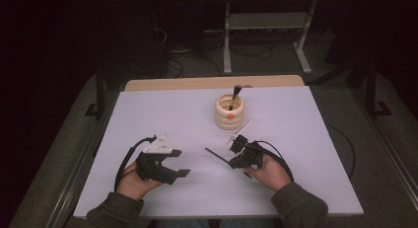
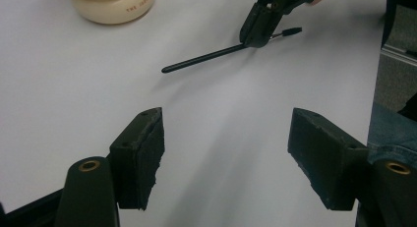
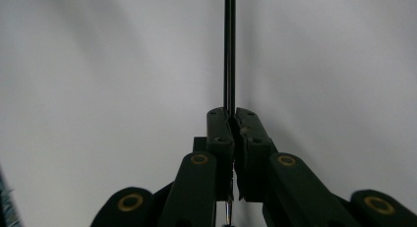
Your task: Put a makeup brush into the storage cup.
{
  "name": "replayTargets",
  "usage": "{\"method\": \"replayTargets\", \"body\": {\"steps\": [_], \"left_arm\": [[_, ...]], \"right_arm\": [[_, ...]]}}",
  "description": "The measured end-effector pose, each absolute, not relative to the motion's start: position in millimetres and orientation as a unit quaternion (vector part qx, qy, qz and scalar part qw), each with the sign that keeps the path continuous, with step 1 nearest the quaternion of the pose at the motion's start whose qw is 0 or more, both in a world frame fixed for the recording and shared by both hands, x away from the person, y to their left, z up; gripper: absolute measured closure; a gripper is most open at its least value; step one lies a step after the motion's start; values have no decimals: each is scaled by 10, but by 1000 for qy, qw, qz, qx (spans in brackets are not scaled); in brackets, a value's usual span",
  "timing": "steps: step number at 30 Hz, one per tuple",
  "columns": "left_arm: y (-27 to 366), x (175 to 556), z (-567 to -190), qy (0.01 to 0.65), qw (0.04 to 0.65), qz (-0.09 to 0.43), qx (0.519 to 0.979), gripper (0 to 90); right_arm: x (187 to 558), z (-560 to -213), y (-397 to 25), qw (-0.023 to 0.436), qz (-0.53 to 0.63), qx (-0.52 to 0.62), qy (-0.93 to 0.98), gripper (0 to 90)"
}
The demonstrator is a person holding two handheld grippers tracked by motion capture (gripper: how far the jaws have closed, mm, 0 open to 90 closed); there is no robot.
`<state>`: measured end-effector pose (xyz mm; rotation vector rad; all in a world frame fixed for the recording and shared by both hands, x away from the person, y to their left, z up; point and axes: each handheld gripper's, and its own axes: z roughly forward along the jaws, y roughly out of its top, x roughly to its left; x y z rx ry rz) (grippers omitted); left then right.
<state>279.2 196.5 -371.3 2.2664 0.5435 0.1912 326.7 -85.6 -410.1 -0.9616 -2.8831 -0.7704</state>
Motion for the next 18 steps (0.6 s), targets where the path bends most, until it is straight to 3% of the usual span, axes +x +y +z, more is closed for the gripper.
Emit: {"method": "replayTargets", "body": {"steps": [17, 18], "left_arm": [[1703, 2777, -3549, 158, 366, 69, 915, 347], [1690, 2778, -3545, 152, 360, 67, 918, 385]], "right_arm": [[3008, -3671, -815, 20, -283, -184, -941, 851], [2939, -3648, -779, 25, -277, -155, -948, 851]]}}
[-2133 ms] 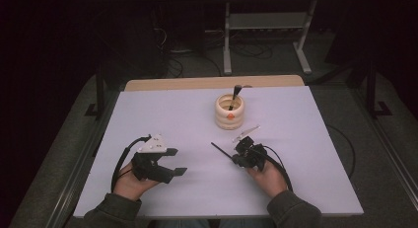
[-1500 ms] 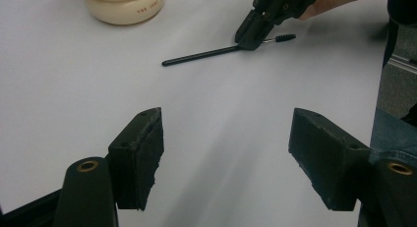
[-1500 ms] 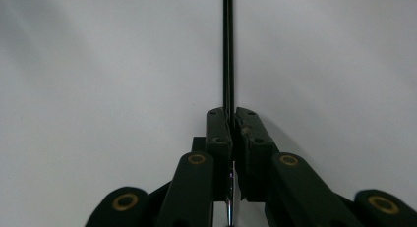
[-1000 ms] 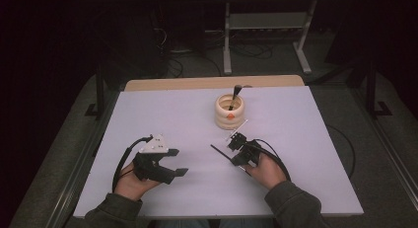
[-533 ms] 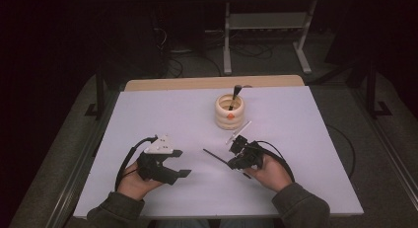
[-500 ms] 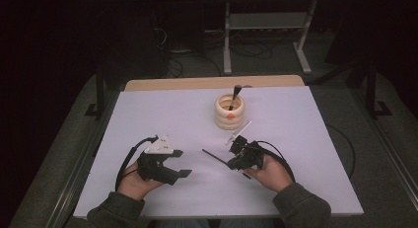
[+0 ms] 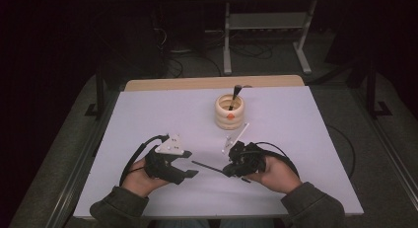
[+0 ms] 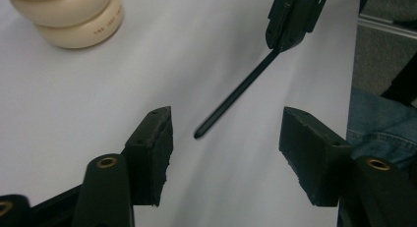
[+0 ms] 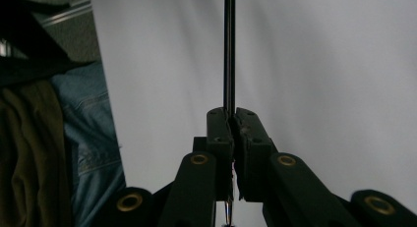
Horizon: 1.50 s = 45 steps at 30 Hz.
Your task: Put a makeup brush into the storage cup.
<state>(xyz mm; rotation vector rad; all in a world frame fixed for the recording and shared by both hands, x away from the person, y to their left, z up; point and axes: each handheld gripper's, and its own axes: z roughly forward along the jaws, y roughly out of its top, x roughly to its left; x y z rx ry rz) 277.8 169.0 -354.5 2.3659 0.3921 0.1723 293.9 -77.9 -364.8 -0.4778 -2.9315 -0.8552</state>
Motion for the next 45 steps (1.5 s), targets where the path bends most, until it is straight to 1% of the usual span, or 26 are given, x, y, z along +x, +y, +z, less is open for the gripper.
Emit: {"method": "replayTargets", "body": {"steps": [6, 14, 19, 22, 24, 30, 34, 36, 37, 38, 39, 40, 43, 45], "left_arm": [[1614, 2767, -3528, 128, 345, 51, 928, 453], [1489, 2743, -3530, 84, 317, 27, 944, 595], [1412, 2726, -3558, 62, 294, -4, 954, 605], [1378, 2711, -3588, 54, 289, -16, 956, 649], [1362, 2709, -3603, 54, 286, -18, 957, 661], [1359, 2701, -3604, 38, 285, -32, 957, 809], [1347, 2674, -3627, 18, 276, -32, 960, 844], [1346, 2662, -3638, 20, 279, -29, 960, 851], [1348, 2660, -3640, 21, 279, -26, 960, 853], [1352, 2660, -3641, 23, 279, -24, 960, 854], [1358, 2663, -3639, 23, 281, -23, 959, 854], [1366, 2668, -3633, 20, 279, -22, 960, 854], [1379, 2664, -3623, 22, 284, -22, 958, 855], [1385, 2663, -3617, 20, 285, -20, 958, 855]], "right_arm": [[2900, -3616, -752, 33, -275, -121, -953, 851], [2867, -3551, -711, 41, -268, -94, -958, 850], [2822, -3568, -667, 49, -256, -71, -963, 850], [2805, -3574, -652, 52, -253, -65, -964, 851], [2792, -3564, -646, 56, -257, -64, -963, 850], [2776, -3550, -639, 59, -258, -53, -963, 850], [2767, -3547, -644, 60, -261, -47, -962, 849], [2762, -3558, -644, 60, -262, -48, -962, 835], [2770, -3565, -649, 58, -265, -52, -961, 816], [2787, -3572, -660, 64, -270, -56, -959, 760], [2801, -3583, -668, 78, -272, -59, -957, 728], [2804, -3595, -673, 79, -270, -60, -958, 714], [2810, -3630, -687, 81, -265, -62, -959, 713], [2822, -3650, -696, 80, -267, -60, -958, 732]]}}
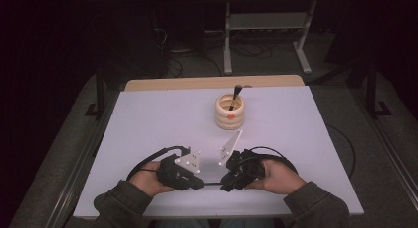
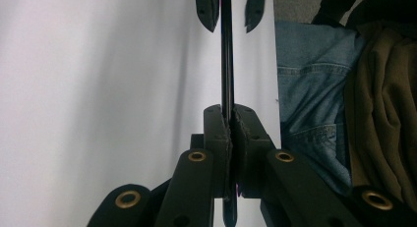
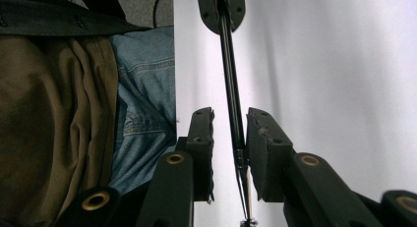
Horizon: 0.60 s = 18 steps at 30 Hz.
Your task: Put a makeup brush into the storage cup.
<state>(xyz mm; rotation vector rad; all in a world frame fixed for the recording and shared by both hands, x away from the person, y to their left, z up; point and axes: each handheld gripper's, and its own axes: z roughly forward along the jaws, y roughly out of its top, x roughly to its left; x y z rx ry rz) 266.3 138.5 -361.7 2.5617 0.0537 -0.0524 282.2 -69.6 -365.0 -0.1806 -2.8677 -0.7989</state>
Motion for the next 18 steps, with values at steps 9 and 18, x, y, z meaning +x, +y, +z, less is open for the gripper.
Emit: {"method": "replayTargets", "body": {"steps": [9, 18], "left_arm": [[1359, 2655, -3629, 32, 282, -15, 959, 791], [1340, 2642, -3637, 27, 281, -22, 959, 845]], "right_arm": [[2816, -3628, -682, 83, -260, -43, -961, 845], [2803, -3517, -600, 66, -247, -24, -966, 837]]}}
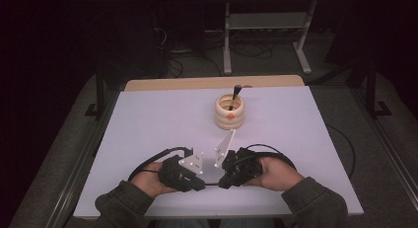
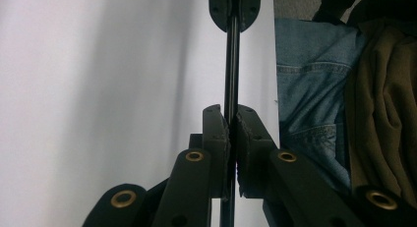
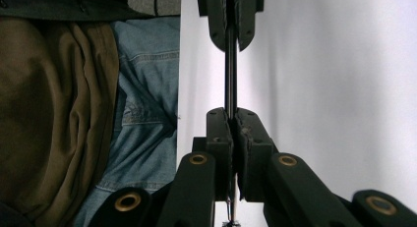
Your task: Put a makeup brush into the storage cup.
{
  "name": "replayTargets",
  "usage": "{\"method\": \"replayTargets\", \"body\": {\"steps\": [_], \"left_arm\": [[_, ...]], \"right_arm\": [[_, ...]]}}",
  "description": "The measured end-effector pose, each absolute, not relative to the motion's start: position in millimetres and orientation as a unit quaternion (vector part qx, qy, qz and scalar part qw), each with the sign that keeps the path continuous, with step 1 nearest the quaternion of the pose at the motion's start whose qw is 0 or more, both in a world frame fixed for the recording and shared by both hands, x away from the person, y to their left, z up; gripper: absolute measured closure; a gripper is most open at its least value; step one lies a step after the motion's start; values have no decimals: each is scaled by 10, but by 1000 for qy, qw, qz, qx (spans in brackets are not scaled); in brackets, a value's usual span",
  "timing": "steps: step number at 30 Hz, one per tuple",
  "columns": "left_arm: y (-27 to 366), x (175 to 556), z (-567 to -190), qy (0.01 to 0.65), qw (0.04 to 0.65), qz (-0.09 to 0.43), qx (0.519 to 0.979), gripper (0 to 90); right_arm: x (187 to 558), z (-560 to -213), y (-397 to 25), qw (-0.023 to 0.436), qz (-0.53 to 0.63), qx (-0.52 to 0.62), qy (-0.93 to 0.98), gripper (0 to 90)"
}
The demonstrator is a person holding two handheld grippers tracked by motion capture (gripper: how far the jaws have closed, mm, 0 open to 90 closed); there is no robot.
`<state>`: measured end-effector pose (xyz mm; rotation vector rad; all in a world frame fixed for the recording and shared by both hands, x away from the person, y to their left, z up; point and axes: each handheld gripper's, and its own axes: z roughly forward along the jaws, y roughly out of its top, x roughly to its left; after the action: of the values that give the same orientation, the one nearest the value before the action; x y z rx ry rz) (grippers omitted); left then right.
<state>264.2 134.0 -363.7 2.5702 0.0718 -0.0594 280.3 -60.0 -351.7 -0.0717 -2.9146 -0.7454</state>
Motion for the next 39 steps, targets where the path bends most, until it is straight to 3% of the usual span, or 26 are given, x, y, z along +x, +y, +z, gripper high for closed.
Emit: {"method": "replayTargets", "body": {"steps": [1, 4, 7, 12, 19, 22, 31, 39], "left_arm": [[1353, 2647, -3629, 28, 284, -17, 958, 848], [1419, 2670, -3614, 36, 294, -13, 955, 850], [1491, 2681, -3613, 55, 309, -6, 949, 850], [1582, 2709, -3593, 78, 328, 2, 941, 850], [1655, 2734, -3552, 99, 358, 14, 928, 850], [1660, 2751, -3544, 100, 362, 17, 927, 850], [1643, 2737, -3542, 98, 373, 21, 923, 850], [1628, 2727, -3549, 88, 374, 20, 923, 850]], "right_arm": [[2815, -3514, -614, 56, -254, -23, -965, 815], [2861, -3501, -701, 51, -286, -61, -955, 614], [2920, -3504, -846, 62, -326, -102, -938, 530], [2982, -3555, -1098, 57, -385, -161, -907, 461], [2980, -3655, -1309, 65, -435, -203, -875, 446], [2972, -3690, -1308, 70, -446, -207, -868, 446], [3019, -3745, -1165, 118, -500, -194, -835, 559], [3062, -3773, -1109, 154, -519, -180, -821, 796]]}}
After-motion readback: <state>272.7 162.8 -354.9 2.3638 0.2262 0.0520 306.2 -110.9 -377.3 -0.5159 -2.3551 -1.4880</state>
